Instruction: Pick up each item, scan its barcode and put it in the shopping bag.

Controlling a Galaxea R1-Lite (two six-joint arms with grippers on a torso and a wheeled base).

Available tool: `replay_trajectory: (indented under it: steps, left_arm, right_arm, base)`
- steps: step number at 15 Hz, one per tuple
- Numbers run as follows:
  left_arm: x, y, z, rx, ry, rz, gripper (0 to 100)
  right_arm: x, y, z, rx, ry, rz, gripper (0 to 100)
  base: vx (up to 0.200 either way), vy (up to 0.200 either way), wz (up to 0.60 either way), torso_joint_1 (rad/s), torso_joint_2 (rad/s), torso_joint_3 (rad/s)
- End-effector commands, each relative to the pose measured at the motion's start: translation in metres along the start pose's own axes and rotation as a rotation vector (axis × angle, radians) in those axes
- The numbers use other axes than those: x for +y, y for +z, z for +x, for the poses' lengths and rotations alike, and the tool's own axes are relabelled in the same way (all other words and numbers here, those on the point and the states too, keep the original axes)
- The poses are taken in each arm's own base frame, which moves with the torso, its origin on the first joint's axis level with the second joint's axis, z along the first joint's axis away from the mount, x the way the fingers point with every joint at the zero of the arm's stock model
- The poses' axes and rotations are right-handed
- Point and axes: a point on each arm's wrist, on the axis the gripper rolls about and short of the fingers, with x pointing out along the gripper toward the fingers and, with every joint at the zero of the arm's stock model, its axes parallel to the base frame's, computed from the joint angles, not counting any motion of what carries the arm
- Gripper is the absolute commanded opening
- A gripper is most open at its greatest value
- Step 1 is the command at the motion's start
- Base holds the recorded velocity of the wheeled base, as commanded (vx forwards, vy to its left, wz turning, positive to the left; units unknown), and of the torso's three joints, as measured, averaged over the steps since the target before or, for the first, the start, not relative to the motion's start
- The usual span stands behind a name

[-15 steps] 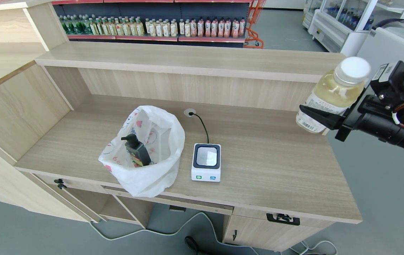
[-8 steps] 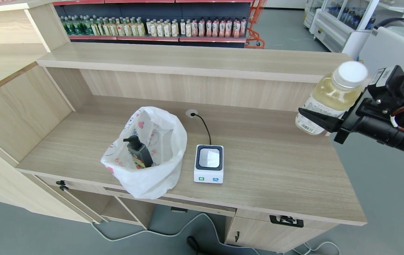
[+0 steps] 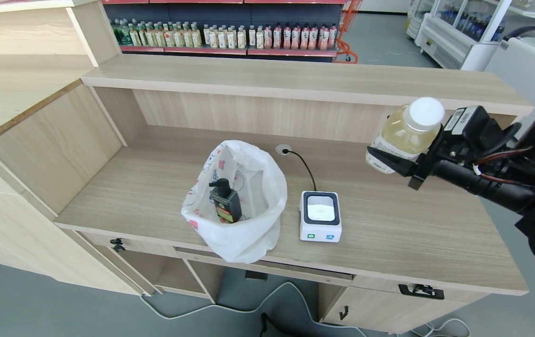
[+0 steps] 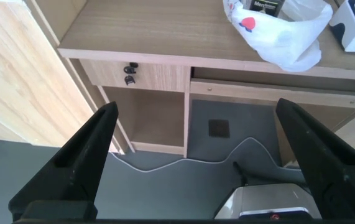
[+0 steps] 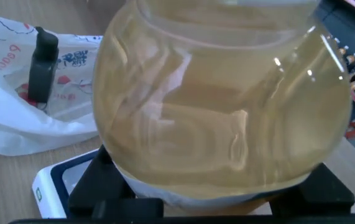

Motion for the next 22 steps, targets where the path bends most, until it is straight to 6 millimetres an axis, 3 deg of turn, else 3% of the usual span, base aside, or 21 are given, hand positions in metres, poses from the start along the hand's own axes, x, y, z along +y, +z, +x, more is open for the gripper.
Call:
replay_trajectory:
  steps: [1, 7, 22]
  left_arm:
    - [0.000, 0.000, 0.000, 0.000, 0.000, 0.001, 100]
    - [0.000, 0.000, 0.000, -0.002, 0.000, -0.004, 100]
    - [0.000, 0.000, 0.000, 0.000, 0.000, -0.004, 100]
  right_arm:
    - [0.015, -0.033, 0.015, 0.018, 0.027, 0.010, 0]
    - [0.023, -0.060, 0.034, 0.001, 0.034, -0.048, 0]
    - [0.054, -0.095, 0.039, 0.022, 0.078, -0.102, 0]
  base:
    - [0.000, 0.200, 0.00, 0.012, 0.00, 0.007]
    - [0.000, 0.000, 0.00, 0.000, 0.00, 0.000]
    - [0.000, 0.000, 0.00, 0.000, 0.00, 0.000]
